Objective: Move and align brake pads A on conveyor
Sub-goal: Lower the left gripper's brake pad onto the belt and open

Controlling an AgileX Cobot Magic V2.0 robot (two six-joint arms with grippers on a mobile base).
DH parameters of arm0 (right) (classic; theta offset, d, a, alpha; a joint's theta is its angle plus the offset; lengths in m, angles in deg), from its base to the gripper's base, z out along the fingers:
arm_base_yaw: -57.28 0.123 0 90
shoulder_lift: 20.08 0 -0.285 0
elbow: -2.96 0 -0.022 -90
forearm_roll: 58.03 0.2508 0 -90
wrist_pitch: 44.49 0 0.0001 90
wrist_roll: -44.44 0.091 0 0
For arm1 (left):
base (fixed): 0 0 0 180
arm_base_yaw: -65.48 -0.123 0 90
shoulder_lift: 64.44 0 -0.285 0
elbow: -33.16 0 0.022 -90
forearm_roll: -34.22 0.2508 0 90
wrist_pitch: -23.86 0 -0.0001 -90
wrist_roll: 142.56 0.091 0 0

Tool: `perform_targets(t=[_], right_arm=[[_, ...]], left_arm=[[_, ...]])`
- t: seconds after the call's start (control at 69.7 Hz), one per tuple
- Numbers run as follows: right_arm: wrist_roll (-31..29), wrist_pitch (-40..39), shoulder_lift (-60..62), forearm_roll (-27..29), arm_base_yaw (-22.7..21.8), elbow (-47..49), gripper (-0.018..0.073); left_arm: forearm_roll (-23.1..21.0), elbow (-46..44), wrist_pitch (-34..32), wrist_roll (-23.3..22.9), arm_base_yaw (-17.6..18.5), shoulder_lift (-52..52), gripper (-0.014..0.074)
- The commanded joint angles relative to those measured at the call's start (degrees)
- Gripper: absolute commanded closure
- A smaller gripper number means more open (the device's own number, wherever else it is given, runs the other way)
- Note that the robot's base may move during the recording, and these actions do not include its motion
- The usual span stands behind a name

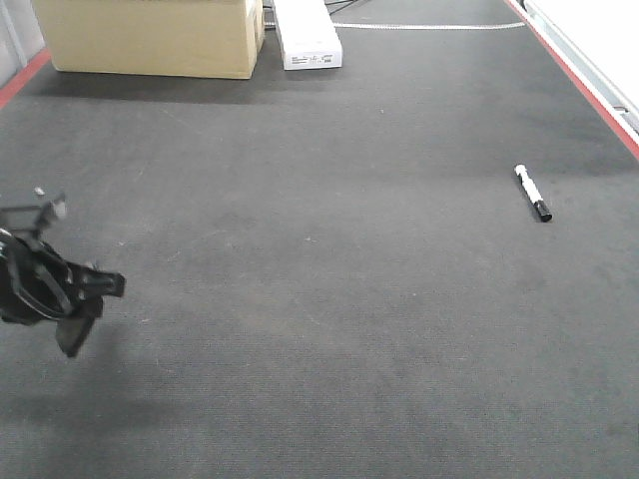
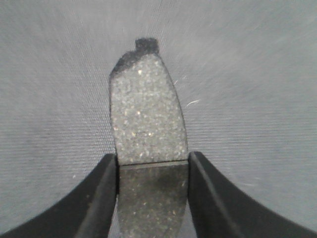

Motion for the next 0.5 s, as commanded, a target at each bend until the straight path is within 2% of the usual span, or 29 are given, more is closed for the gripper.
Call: perform_targets(t=[0.0,0.488], right_arm=[[0.0,-3.83,0.11,-0.35,-0.17,1.67,0.0552],[0.0,-3.83,0.11,-0.35,-0.17,1.67,0.0552]], left_arm=[[-0.9,-2.01,-4.09,-0.64,0.09,0.94,0.0571],[-0.81,-2.03,-8.18,-0.64,0.09,8.3,0.0521]])
